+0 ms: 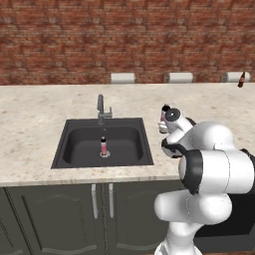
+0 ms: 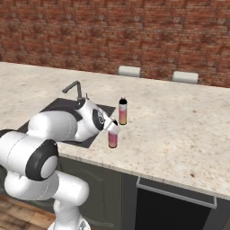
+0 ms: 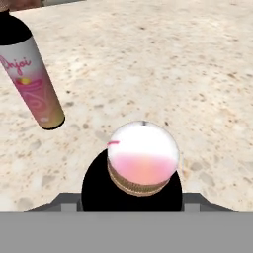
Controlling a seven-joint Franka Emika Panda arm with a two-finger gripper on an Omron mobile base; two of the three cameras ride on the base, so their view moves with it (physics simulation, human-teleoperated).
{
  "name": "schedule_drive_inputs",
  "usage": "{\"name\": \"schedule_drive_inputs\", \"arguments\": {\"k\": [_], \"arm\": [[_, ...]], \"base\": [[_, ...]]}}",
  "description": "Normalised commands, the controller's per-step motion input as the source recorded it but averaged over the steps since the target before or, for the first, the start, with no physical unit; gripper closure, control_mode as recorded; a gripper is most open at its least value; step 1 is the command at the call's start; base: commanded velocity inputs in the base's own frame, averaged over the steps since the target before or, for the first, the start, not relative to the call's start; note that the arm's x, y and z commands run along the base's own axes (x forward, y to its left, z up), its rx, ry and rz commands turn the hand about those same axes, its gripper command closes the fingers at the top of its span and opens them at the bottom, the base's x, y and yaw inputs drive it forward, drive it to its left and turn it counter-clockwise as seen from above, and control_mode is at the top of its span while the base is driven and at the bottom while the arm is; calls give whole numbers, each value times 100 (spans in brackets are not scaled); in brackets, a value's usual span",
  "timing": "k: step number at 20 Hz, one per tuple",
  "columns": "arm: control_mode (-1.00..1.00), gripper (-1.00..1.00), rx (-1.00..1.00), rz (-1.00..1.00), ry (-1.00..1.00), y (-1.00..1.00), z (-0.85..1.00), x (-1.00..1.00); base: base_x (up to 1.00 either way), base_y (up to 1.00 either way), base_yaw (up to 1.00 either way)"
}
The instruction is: Place the large bottle from the dining counter next to the other large bottle outside the sink, and place the small bottle from the dining counter next to the other small bottle inside the sink.
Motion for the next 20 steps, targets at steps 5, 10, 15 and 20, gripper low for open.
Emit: {"name": "schedule_drive_inputs", "arguments": {"k": [5,10,15,20], "arm": [[-100,-100,-1,-1,-4,28,-12,2],[-100,-100,0,0,-4,-11,0,-26],[-100,-100,0,-1,-7,-11,9,-33],[-100,-100,0,0,-9,0,32,-32]], "base": [[0,0,0],[0,0,0],[0,0,0],[0,0,0]]}}
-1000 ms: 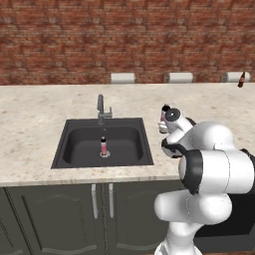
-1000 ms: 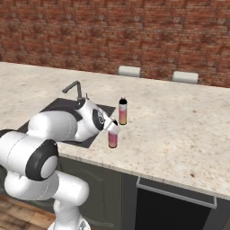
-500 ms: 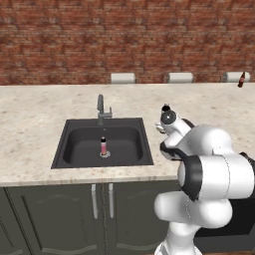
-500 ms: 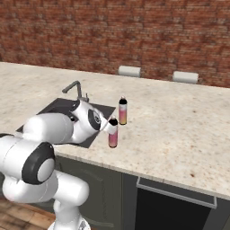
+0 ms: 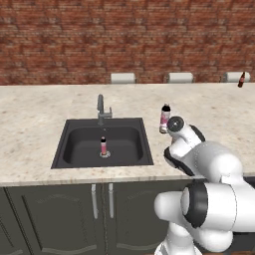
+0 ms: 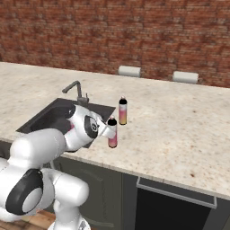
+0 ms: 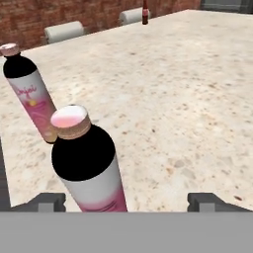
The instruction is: Place the large bottle from the dining counter next to the other large bottle outside the sink, and place the small bottle from the dining counter next to the other small bottle inside the sink.
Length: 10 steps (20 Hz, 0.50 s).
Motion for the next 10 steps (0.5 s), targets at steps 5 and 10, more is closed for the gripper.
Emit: {"name": "schedule_drive_inputs", "arguments": {"k": [5,10], "arm": [[-100,-100,0,1,-4,1,81,-37],[-100,-100,3,1,0,1,97,-58]], "base": [[0,0,0],[0,0,0]]}}
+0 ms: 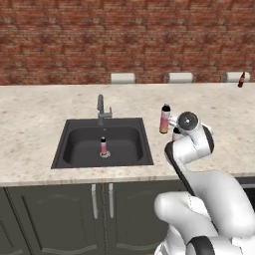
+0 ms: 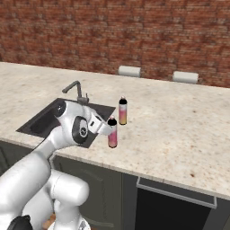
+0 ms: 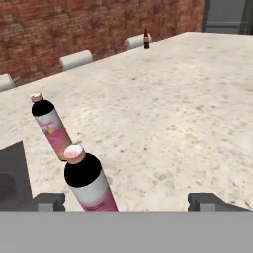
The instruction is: Place the large bottle from the dining counter next to the other large bottle outside the sink, and place the small bottle from the dining counter next to the other small bottle inside the sink.
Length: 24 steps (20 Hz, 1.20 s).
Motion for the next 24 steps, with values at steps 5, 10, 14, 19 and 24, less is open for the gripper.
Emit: {"name": "schedule_drive_inputs", "arguments": {"k": [5,10,14,19,24], "arm": [[-100,-100,7,0,8,0,75,-75],[-100,-100,8,2,9,0,63,-69],[-100,-100,5,8,6,-5,63,-74],[-100,-100,4,9,8,-11,61,-67],[-100,-100,3,9,2,-6,24,-81]], "base": [[0,0,0],[0,0,0],[0,0,0],[0,0,0],[0,0,0]]}}
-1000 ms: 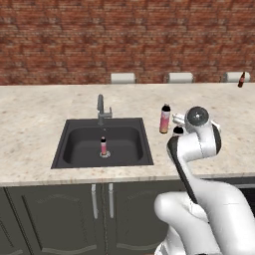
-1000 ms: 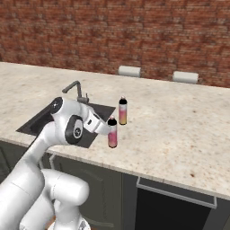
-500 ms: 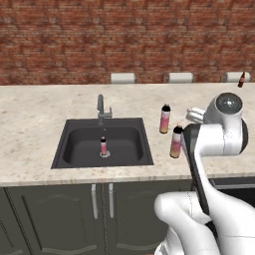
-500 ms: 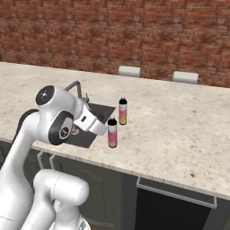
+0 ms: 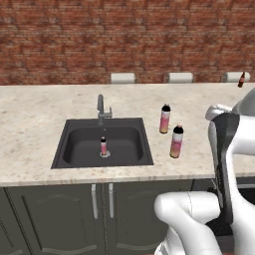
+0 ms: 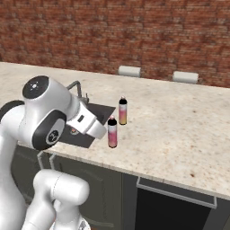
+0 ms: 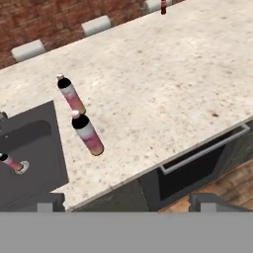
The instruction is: Place the large bottle from the dining counter next to the other large bottle outside the sink, and place the small bottle from the dining counter next to the other small bottle inside the sink.
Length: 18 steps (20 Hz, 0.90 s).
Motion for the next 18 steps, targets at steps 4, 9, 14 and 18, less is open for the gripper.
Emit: {"name": "schedule_drive_inputs", "arguments": {"k": [4,9,14,18], "arm": [[-100,-100,1,7,0,-2,30,-81],[-100,-100,0,7,0,8,25,-26],[100,-100,0,2,0,4,12,11],[100,-100,0,0,0,0,0,0]], "base": [[0,0,0],[0,0,0],[-3,-4,3],[-59,-60,1]]}}
